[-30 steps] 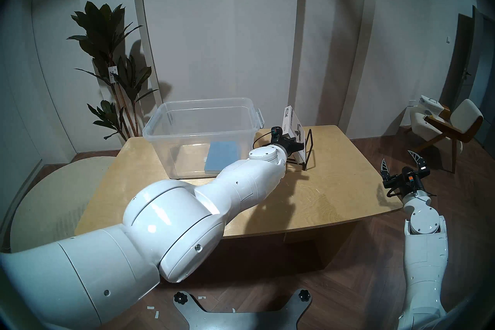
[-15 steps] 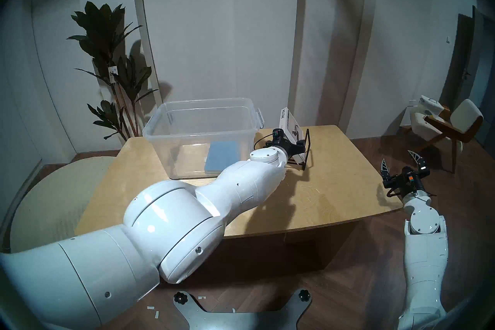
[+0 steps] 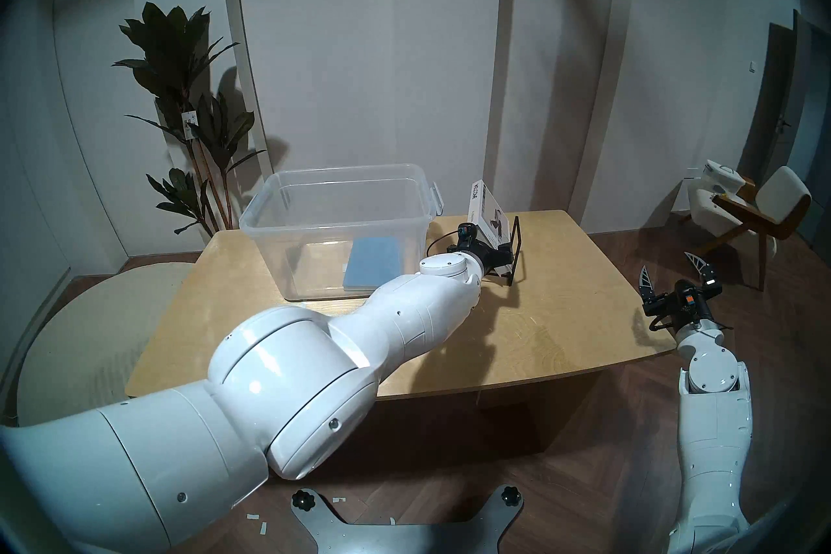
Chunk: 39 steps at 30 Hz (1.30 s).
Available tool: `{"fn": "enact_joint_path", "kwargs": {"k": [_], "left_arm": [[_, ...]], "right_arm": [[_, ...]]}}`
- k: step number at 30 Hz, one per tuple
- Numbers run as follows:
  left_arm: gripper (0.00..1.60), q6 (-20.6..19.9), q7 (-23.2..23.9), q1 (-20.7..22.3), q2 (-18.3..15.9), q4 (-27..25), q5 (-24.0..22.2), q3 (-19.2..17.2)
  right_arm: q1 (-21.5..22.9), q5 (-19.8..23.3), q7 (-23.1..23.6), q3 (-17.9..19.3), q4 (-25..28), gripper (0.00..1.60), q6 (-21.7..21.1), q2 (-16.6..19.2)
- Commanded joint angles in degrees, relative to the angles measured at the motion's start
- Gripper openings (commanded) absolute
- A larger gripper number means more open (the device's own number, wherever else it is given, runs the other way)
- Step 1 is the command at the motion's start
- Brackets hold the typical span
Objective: Pack the books into the storage box
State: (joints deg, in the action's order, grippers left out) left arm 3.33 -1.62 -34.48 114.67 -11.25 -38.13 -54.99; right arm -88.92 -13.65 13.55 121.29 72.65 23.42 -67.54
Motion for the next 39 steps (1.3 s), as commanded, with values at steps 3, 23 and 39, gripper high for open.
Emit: {"fn": "enact_joint_path", "kwargs": {"k": [3, 23, 39], "left_arm": [[1.6, -1.82, 1.09, 2.9, 0.33, -0.93, -3.25, -2.97], [1.6, -0.57, -0.55, 6.0, 0.33, -0.26, -1.1, -0.49], [0.46, 0.38, -1.38, 6.53, 0.33, 0.1, -0.1, 0.99]], "right_arm": [[0.49, -0.05, -0.05, 0.06, 0.97, 1.6, 0.47, 0.51], [0.49, -0.04, -0.05, 0.04, 0.97, 1.6, 0.58, 0.54], [0.48, -0.03, -0.05, 0.03, 0.97, 1.6, 0.62, 0.56]]}}
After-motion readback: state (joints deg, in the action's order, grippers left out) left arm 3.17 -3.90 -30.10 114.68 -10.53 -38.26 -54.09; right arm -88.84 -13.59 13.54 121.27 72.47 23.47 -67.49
